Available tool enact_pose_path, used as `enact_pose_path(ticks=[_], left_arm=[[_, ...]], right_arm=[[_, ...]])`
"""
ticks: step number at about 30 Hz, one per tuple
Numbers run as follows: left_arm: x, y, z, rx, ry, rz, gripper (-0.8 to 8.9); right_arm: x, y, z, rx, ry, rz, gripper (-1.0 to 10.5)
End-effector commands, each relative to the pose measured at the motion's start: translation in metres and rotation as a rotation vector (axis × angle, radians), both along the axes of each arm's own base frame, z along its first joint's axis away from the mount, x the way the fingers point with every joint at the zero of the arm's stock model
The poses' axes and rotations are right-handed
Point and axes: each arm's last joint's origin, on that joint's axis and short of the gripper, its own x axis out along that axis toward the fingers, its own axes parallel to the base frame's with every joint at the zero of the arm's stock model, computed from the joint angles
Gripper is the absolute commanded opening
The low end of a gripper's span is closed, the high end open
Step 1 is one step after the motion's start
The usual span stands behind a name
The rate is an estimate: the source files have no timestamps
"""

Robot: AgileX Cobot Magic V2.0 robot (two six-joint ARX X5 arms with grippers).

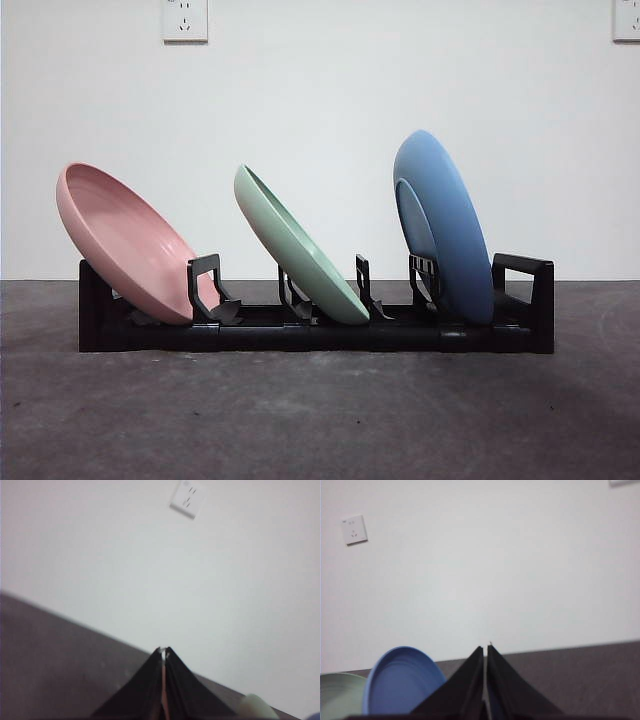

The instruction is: Place the plate

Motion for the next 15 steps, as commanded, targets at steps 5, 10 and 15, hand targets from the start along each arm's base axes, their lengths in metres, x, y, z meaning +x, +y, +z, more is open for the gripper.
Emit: enact_pose_path(ticks=[5,10,15], left_arm=[[-0.019,-0.003,0.065,0.011,0.110,-0.098,0.11],[-0.023,-0.005,0.103,0.090,0.268,-0.176,0.11],[-0.014,-0.008,0.127,0.081,0.464,-0.290,0.11]], right_arm=[[-0.015,0.000,0.055,0.049,0.083,0.063,0.1],[-0.019,0.002,0.093,0.028,0.234,0.132,0.1],[-0.013,0.004,0.121,0.022,0.494,0.191,0.1]])
